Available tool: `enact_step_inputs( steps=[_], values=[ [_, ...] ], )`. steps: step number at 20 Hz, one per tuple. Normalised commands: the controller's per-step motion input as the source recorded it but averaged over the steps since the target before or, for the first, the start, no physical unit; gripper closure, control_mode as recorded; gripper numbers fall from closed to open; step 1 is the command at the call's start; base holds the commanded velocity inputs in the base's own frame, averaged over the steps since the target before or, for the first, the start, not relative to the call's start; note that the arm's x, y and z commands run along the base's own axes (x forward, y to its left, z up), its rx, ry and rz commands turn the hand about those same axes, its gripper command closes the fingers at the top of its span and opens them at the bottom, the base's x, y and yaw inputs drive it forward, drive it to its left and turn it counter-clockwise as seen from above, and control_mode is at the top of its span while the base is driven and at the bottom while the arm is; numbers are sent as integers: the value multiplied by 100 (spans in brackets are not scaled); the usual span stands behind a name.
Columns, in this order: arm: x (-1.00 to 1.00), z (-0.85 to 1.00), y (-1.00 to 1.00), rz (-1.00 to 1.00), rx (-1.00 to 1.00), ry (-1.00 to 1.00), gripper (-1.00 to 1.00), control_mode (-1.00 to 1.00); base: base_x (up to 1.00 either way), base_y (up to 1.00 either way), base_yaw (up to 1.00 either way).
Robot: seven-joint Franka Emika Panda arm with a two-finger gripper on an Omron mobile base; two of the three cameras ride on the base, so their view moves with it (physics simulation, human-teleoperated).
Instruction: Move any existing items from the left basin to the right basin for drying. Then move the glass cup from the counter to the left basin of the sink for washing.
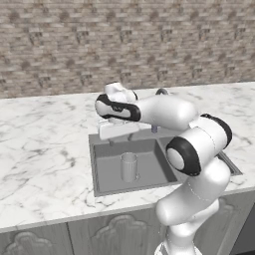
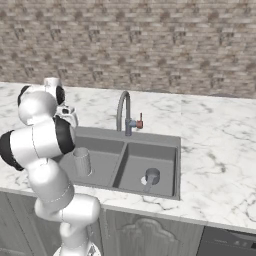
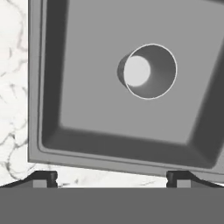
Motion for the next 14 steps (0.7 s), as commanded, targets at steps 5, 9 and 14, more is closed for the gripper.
enact_step_inputs(
  steps=[5,9,14],
  values=[
    [-31,49,0,0,0,3,-100,-100,0,0,0],
    [-24,15,0,-3,0,0,-100,-100,0,0,0],
    [-3,0,0,0,0,0,-100,-100,0,0,0]
  ],
)
